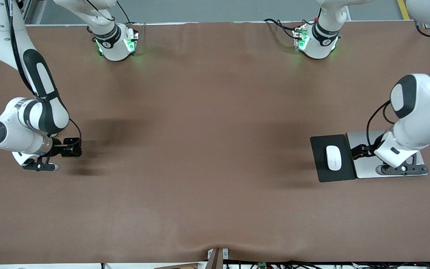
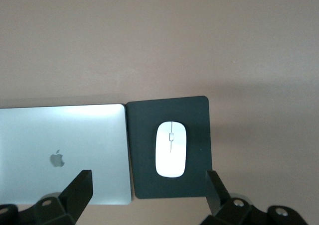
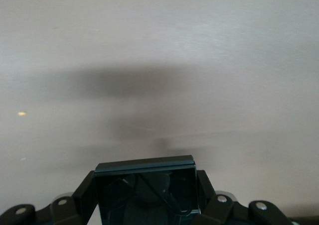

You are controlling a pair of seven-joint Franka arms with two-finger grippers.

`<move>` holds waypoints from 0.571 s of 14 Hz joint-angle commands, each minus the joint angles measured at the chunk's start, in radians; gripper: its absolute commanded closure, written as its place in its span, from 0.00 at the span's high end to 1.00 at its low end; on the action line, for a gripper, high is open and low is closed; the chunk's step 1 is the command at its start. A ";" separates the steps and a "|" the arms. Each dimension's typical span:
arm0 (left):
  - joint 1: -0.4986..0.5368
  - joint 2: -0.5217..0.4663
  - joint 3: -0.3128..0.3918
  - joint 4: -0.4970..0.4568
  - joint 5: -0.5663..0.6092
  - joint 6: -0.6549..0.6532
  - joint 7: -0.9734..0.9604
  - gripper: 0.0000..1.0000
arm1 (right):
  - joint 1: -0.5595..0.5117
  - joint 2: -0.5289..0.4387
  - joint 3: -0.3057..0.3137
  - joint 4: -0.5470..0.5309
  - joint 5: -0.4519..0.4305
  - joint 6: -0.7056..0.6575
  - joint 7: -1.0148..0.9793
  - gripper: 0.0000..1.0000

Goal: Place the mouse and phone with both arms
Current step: 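Carry the phone beside the plush toy while the left gripper releases the mouse, then set the phone down and raise both grippers back toward rest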

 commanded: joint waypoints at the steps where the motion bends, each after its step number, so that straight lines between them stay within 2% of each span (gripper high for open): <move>1: 0.001 -0.067 -0.002 0.036 -0.012 -0.090 0.013 1.00 | -0.039 -0.010 0.003 -0.035 -0.033 0.017 0.002 0.00; 3: -0.001 -0.105 -0.002 0.078 -0.012 -0.171 0.013 1.00 | -0.047 0.010 -0.006 -0.055 -0.039 0.042 0.005 0.00; 6: 0.001 -0.110 -0.024 0.188 -0.013 -0.337 0.012 1.00 | -0.067 0.031 -0.009 -0.074 -0.039 0.100 0.002 0.00; 8: -0.001 -0.111 -0.033 0.242 -0.016 -0.403 0.010 1.00 | -0.088 0.043 -0.009 -0.074 -0.039 0.117 -0.001 0.00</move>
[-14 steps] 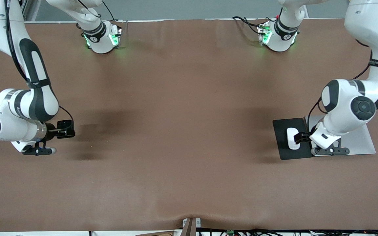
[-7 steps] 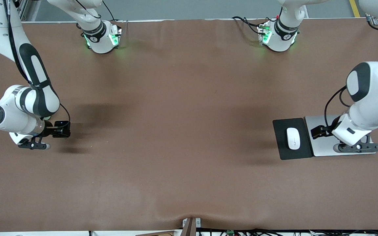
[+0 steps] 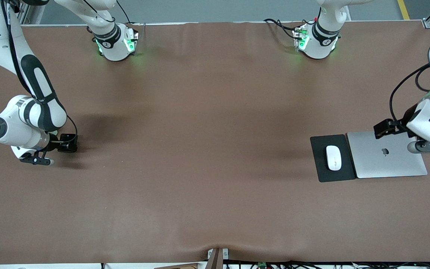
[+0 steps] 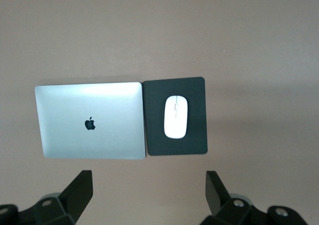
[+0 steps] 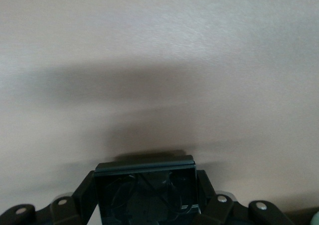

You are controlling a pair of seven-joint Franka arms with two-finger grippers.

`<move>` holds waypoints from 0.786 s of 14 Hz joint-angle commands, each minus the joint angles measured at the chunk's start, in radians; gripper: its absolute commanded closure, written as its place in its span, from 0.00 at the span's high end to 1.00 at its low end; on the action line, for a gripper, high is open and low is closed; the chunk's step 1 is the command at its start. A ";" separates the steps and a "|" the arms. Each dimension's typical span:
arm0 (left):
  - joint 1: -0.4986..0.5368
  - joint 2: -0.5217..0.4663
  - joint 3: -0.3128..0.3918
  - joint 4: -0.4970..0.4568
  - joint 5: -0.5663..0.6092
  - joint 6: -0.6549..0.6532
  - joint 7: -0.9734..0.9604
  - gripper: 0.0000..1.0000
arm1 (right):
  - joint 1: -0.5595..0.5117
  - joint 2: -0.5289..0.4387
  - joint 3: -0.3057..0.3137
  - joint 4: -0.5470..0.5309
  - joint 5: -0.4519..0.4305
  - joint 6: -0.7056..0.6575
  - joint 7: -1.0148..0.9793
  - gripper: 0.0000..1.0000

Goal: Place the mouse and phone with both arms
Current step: 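Set the phone down and raise both grippers back toward rest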

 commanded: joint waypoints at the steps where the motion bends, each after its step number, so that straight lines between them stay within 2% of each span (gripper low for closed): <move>1: 0.001 -0.004 -0.019 0.072 -0.016 -0.100 0.003 1.00 | -0.034 0.000 0.011 -0.008 -0.026 0.017 -0.001 0.10; 2: 0.002 -0.024 -0.027 0.072 -0.018 -0.107 0.003 1.00 | -0.034 0.007 0.011 -0.011 -0.026 0.017 -0.001 0.60; 3: 0.004 -0.045 -0.032 0.068 -0.018 -0.109 0.008 1.00 | -0.034 0.008 0.011 -0.017 -0.026 0.016 0.001 1.00; 5: 0.004 -0.074 -0.033 0.063 -0.039 -0.150 0.003 1.00 | -0.030 -0.002 0.013 -0.009 -0.026 -0.036 0.002 1.00; 8: 0.008 -0.119 -0.033 0.040 -0.078 -0.173 -0.003 1.00 | 0.022 -0.061 0.010 0.101 -0.027 -0.280 0.010 1.00; 11: 0.010 -0.173 -0.033 -0.003 -0.079 -0.175 -0.003 1.00 | 0.067 -0.145 0.013 0.181 -0.049 -0.438 0.011 1.00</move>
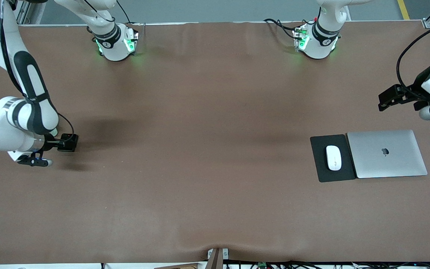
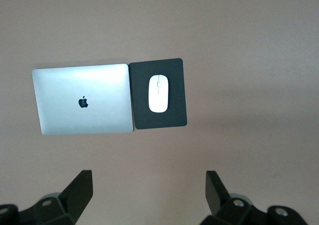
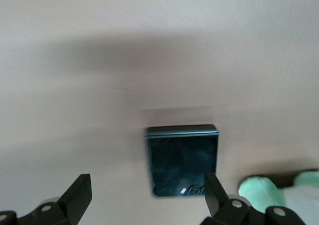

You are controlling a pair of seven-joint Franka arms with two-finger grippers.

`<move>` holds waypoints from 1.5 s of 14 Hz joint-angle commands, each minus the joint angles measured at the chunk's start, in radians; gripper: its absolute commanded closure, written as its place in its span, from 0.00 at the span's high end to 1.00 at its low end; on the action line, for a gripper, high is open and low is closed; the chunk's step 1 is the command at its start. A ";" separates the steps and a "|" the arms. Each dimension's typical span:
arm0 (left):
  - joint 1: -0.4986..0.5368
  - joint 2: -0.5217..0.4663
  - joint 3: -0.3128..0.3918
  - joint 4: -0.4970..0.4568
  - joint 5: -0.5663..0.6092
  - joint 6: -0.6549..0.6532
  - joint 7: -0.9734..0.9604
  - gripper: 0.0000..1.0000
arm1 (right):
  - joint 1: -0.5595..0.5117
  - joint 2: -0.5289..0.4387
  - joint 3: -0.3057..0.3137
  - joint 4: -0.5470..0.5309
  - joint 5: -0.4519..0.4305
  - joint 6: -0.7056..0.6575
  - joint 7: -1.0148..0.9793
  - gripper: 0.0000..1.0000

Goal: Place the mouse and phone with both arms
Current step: 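Set the phone down and raise both grippers back toward rest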

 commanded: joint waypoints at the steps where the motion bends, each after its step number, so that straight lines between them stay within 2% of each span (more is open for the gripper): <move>1: 0.009 -0.072 -0.005 -0.068 -0.016 -0.001 -0.002 1.00 | 0.029 -0.121 0.006 0.021 -0.034 -0.106 0.013 1.00; 5: 0.009 -0.089 -0.005 -0.065 -0.018 -0.013 0.004 1.00 | 0.073 -0.300 0.011 0.054 -0.034 -0.259 0.021 1.00; 8: 0.011 -0.109 -0.003 -0.070 -0.026 -0.033 0.003 1.00 | 0.131 -0.335 0.011 0.152 -0.034 -0.378 0.046 1.00; 10: 0.011 -0.103 -0.003 -0.062 -0.029 -0.037 0.001 1.00 | 0.174 -0.343 0.012 0.241 -0.034 -0.503 0.160 1.00; 11: 0.009 -0.095 -0.002 -0.050 -0.029 -0.037 0.001 1.00 | 0.182 -0.358 0.032 0.261 -0.034 -0.546 0.203 1.00; 14: 0.011 -0.089 0.000 -0.028 -0.030 -0.037 0.004 1.00 | 0.080 -0.430 0.164 0.268 -0.034 -0.561 0.215 1.00; 15: 0.009 -0.084 -0.001 -0.025 -0.029 -0.037 0.001 1.00 | 0.050 -0.448 0.187 0.266 -0.034 -0.563 0.215 1.00; 21: 0.015 -0.093 0.009 -0.030 -0.029 -0.077 0.001 1.00 | 0.035 -0.522 0.192 0.255 -0.036 -0.620 0.203 1.00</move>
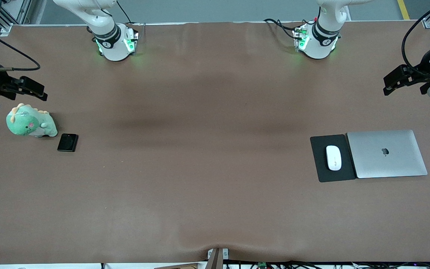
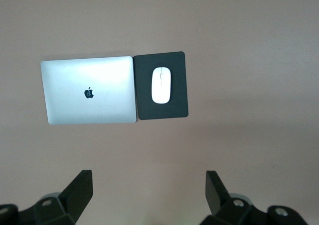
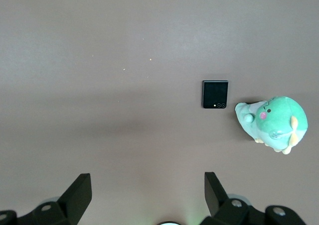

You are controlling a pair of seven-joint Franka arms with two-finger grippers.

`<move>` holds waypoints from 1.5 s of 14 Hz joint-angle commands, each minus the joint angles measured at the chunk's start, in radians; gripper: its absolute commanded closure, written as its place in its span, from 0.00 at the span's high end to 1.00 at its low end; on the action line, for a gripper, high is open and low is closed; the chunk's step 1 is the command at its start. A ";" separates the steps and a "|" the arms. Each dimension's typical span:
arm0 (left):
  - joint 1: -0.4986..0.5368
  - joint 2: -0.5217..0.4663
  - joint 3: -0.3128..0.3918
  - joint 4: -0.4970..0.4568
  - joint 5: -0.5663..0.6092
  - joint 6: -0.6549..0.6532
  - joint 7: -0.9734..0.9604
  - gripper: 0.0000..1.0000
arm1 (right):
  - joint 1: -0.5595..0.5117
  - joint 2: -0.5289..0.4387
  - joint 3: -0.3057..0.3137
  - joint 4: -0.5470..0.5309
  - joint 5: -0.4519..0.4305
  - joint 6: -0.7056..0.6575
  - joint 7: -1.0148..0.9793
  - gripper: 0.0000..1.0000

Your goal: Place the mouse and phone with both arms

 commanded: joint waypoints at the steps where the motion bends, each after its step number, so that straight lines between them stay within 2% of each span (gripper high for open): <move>1: 0.009 -0.015 0.000 0.007 -0.023 -0.040 0.000 1.00 | -0.013 -0.037 0.021 -0.020 -0.020 -0.013 -0.002 1.00; 4: 0.004 -0.024 0.005 0.001 -0.043 -0.039 0.000 1.00 | -0.011 -0.039 0.024 -0.013 -0.028 -0.051 -0.002 1.00; 7: -0.068 -0.056 0.092 -0.042 -0.058 -0.039 -0.002 1.00 | -0.002 -0.040 0.027 -0.015 -0.034 -0.076 -0.020 1.00; 11: -0.089 -0.079 0.097 -0.075 -0.058 -0.037 -0.020 1.00 | 0.016 -0.040 0.023 -0.012 -0.023 -0.020 -0.017 1.00; 21: -0.092 -0.073 0.083 -0.061 -0.048 -0.057 -0.026 1.00 | 0.008 -0.039 0.018 -0.018 -0.017 -0.022 -0.023 1.00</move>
